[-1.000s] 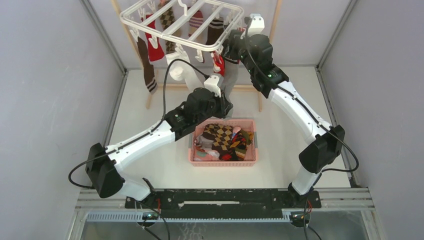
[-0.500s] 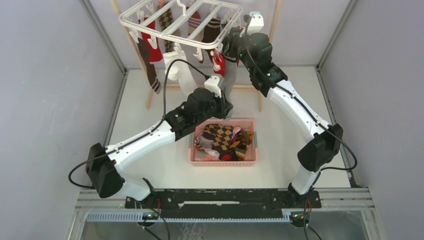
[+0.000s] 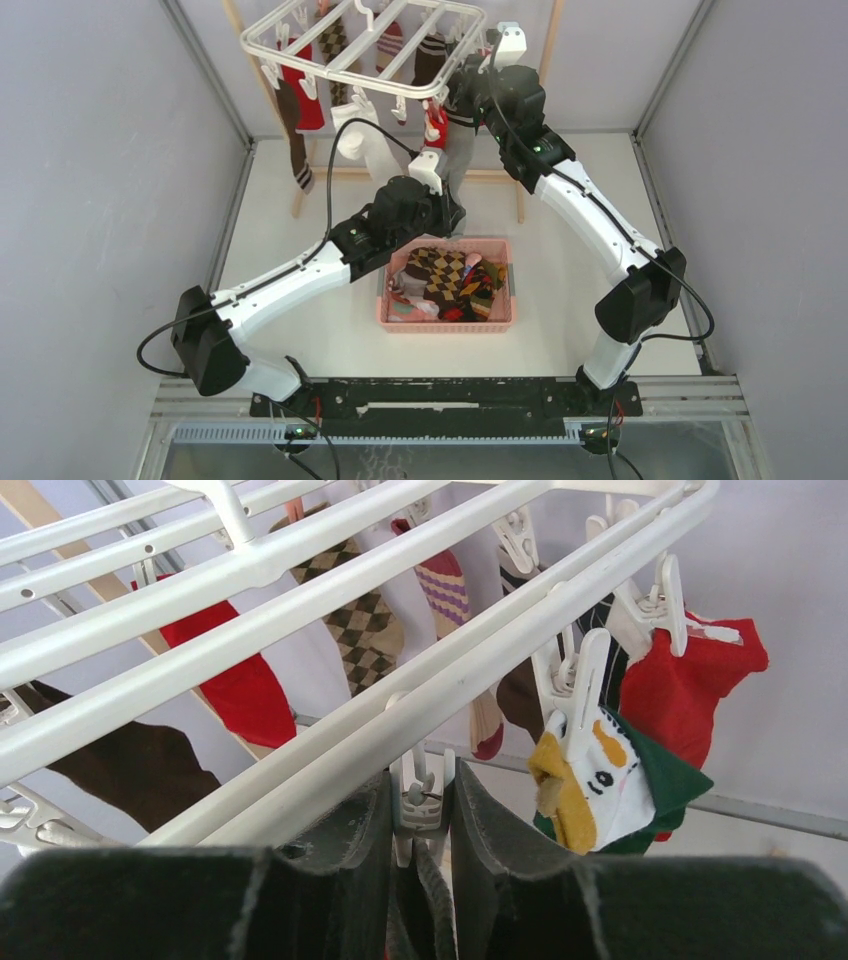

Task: Remove the socks clipped to the hanger
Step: Remove the sock from the hanger.

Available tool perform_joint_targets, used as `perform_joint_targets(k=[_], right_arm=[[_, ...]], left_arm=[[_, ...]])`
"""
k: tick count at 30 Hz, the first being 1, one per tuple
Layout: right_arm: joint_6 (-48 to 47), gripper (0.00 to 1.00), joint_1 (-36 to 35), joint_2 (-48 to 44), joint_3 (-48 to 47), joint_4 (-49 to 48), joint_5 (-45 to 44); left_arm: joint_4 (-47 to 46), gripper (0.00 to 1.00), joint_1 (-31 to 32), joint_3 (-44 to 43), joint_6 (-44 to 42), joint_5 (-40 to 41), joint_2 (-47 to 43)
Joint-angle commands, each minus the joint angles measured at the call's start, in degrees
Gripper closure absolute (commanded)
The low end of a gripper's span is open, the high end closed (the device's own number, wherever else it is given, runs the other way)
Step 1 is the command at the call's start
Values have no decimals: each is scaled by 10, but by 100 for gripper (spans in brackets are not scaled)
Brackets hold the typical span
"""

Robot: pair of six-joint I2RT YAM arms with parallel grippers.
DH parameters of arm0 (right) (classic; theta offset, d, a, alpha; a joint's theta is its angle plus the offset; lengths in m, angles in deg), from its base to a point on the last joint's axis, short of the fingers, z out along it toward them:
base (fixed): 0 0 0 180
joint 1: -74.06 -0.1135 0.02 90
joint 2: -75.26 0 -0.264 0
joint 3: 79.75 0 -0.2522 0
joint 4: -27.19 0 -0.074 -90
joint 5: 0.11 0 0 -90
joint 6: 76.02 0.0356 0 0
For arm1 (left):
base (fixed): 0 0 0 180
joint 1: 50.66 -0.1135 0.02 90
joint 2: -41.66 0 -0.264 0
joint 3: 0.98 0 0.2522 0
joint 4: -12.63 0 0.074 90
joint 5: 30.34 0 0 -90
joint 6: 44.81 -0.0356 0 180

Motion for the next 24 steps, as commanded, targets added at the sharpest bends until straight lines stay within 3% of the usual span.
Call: perform_joint_targets(k=[1,24], right_arm=[[-6,81,3,-9,-9,-26,9],[0,81,10,-16,-9,-23,20]], left_arm=[[-10,80,3,-9,-8,15,-11],[-28,82,3,112,28,13,-70]])
